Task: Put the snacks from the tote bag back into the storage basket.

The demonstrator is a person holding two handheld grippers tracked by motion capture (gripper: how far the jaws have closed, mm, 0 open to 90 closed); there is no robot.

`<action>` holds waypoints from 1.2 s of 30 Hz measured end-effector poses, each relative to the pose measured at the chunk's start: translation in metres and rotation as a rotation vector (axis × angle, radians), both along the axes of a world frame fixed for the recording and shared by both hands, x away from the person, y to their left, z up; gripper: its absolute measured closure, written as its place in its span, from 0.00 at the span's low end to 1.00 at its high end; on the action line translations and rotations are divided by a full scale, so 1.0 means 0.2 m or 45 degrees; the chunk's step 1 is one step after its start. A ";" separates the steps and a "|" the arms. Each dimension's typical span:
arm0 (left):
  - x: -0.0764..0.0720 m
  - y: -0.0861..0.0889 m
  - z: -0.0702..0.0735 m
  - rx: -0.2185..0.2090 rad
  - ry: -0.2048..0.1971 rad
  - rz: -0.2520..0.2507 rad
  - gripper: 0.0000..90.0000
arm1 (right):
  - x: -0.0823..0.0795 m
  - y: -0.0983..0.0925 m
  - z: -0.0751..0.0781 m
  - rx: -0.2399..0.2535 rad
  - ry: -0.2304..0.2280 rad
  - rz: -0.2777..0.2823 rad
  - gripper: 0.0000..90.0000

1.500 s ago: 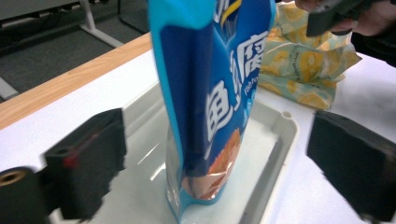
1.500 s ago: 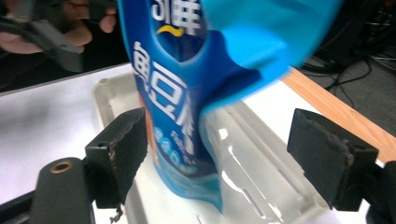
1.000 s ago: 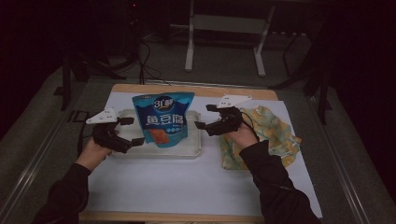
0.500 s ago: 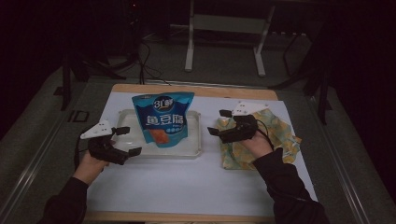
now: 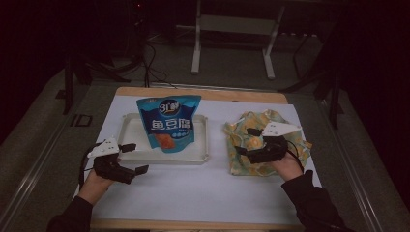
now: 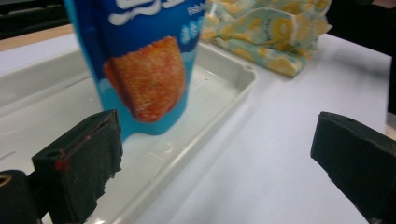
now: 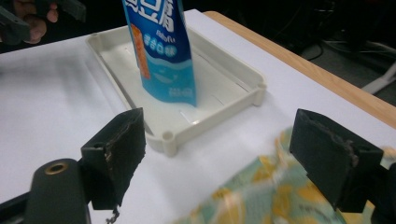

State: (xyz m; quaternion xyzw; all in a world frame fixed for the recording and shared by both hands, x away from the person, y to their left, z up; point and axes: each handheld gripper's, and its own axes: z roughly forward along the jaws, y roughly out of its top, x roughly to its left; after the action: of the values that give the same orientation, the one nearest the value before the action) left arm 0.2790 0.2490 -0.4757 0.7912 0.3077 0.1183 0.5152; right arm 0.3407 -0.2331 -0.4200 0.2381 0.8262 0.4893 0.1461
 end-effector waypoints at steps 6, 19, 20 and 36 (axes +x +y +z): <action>-0.05 -0.02 -0.03 0.015 -0.003 0.002 0.03 | -0.08 -0.13 -0.03 0.025 0.003 -0.042 0.20; -0.12 0.00 -0.10 0.064 0.026 0.005 0.03 | -0.22 -0.37 -0.13 0.019 0.003 -0.134 0.20; -0.12 0.00 -0.10 0.064 0.026 0.005 0.03 | -0.22 -0.37 -0.13 0.019 0.003 -0.134 0.20; -0.16 0.08 -0.16 0.115 0.019 0.043 0.03 | -0.31 -0.60 -0.31 0.015 -0.011 -0.256 0.19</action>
State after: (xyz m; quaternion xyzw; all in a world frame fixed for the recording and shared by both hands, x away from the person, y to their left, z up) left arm 0.2476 0.2643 -0.5076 0.8090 0.3193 0.1348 0.4747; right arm 0.2785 -0.3522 -0.4825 0.3186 0.7947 0.4779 0.1966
